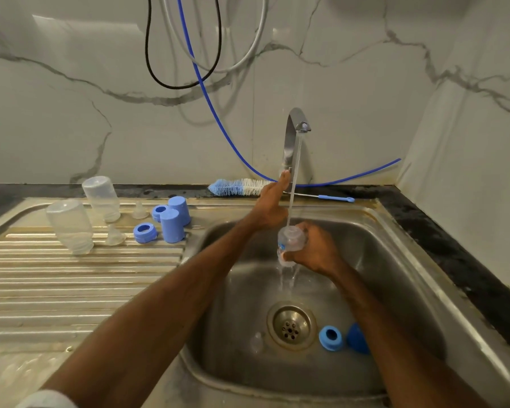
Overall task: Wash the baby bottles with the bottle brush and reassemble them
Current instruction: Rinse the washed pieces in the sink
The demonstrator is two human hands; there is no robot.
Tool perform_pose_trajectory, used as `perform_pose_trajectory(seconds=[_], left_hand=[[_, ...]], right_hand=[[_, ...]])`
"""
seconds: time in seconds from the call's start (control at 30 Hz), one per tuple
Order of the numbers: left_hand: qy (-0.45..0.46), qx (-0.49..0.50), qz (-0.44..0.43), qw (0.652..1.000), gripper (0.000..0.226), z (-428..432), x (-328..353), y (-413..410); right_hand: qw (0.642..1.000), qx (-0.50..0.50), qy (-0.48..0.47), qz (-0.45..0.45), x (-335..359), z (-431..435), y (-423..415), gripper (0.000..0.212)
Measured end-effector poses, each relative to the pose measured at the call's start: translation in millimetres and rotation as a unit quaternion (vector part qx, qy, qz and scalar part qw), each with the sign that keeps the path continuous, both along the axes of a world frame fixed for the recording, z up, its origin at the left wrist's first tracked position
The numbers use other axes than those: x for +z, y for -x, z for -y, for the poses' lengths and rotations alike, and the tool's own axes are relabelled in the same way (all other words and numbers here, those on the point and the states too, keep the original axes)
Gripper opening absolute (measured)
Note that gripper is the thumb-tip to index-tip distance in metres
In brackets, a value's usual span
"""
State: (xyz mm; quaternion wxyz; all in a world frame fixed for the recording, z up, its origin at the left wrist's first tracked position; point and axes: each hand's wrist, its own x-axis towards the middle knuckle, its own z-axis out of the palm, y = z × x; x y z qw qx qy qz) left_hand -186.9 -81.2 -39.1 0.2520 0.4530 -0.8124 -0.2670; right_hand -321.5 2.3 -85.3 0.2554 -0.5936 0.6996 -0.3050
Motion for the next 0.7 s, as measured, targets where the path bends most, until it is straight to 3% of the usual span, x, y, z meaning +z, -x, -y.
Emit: perform_pose_trajectory(seconds=[0.23, 0.47, 0.63, 0.7], left_hand=[[0.036, -0.037, 0.072, 0.996, 0.097, -2.4, 8.8, -13.4], [0.045, 0.003, 0.014, 0.999, 0.089, -14.3, -6.5, -21.8], [0.089, 0.035, -0.021, 0.995, 0.067, -19.0, -14.7, -41.0], [0.094, 0.050, -0.029, 0.994, 0.062, -22.4, -14.3, -50.3]], right_hand=[[1.000, -0.012, 0.005, 0.011, -4.0, 1.1, -2.5, 0.071], [0.995, -0.014, 0.100, 0.001, 17.3, -7.1, -2.2, 0.068], [0.957, -0.053, 0.282, -0.032, 51.8, -20.8, -15.9, 0.065], [0.961, -0.063, 0.268, -0.040, 36.2, -25.9, -23.0, 0.060]])
